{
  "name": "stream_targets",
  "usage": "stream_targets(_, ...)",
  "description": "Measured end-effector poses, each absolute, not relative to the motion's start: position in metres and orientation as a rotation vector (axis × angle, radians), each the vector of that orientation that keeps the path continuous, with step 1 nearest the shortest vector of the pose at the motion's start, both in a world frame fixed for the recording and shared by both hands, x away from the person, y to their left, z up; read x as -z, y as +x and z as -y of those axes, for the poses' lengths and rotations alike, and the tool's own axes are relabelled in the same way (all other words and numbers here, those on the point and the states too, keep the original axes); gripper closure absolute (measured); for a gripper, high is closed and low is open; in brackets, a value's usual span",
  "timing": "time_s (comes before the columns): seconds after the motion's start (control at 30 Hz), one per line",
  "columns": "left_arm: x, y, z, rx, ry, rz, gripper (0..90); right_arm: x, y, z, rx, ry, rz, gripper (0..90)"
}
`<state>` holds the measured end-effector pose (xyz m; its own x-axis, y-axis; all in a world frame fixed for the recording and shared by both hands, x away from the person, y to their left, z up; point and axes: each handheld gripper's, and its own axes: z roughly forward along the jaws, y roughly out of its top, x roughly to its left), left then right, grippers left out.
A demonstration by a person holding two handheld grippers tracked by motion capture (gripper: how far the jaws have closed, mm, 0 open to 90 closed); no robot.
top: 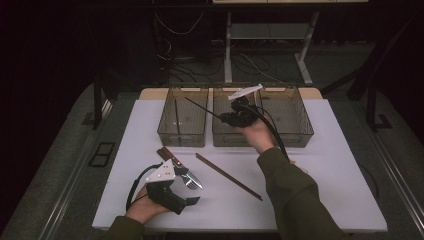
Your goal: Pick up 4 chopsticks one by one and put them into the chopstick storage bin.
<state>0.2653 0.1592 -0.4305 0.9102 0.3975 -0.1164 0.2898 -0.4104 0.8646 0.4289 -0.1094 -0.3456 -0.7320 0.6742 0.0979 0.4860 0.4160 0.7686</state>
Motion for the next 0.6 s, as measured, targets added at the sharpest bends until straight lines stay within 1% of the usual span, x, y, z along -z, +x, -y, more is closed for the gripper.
stream_targets(0.6, 0.428, 0.264, -0.16, -0.124, 2.007, -0.478, 0.0, 0.355, 0.47, 0.041, -1.088, 1.085, -2.464, 85.6)
